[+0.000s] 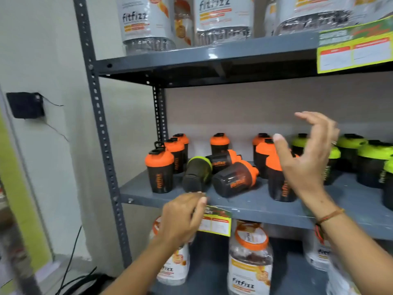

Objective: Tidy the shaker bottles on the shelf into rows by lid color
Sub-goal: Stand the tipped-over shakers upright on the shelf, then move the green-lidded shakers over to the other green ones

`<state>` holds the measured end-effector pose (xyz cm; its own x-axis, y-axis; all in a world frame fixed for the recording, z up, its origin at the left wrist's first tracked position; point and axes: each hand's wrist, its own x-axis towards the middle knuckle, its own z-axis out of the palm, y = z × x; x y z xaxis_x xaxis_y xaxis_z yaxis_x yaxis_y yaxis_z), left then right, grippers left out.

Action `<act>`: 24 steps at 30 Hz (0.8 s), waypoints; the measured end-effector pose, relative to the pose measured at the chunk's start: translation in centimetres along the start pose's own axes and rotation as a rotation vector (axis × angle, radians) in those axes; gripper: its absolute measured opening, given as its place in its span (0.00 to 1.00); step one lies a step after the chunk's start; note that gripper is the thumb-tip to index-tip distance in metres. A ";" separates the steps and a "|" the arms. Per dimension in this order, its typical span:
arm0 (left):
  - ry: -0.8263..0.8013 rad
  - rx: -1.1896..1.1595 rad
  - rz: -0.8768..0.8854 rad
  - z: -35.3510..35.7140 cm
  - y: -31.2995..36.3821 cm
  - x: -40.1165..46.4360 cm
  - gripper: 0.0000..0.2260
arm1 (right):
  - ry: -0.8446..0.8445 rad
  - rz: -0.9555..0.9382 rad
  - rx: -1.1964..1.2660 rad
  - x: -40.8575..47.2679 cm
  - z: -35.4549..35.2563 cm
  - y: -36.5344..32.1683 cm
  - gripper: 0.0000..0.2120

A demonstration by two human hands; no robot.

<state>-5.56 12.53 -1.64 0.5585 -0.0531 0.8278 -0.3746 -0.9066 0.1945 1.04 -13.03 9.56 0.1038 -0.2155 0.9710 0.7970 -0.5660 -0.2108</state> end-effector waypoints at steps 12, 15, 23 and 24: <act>-0.512 0.256 -0.473 -5.0 -16.5 2.0 0.19 | -1.129 0.200 -0.492 -1.7 16.4 -4.7 0.39; -0.700 0.268 -0.422 -4.0 -17.6 3.7 0.22 | -1.265 0.300 -0.627 -2.3 18.5 -3.8 0.45; -0.763 0.201 -0.309 -2.7 -19.3 4.9 0.24 | -1.258 0.472 -0.684 -4.0 20.8 -3.2 0.51; -0.754 0.204 -0.300 -2.6 -19.4 4.8 0.24 | -1.253 0.489 -0.686 -4.1 21.0 -3.3 0.52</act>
<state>2.43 30.95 -0.12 0.9858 0.0029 0.1679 -0.0297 -0.9811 0.1913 10.43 6.42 8.60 0.9769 0.1108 0.1827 0.1471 -0.9688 -0.1993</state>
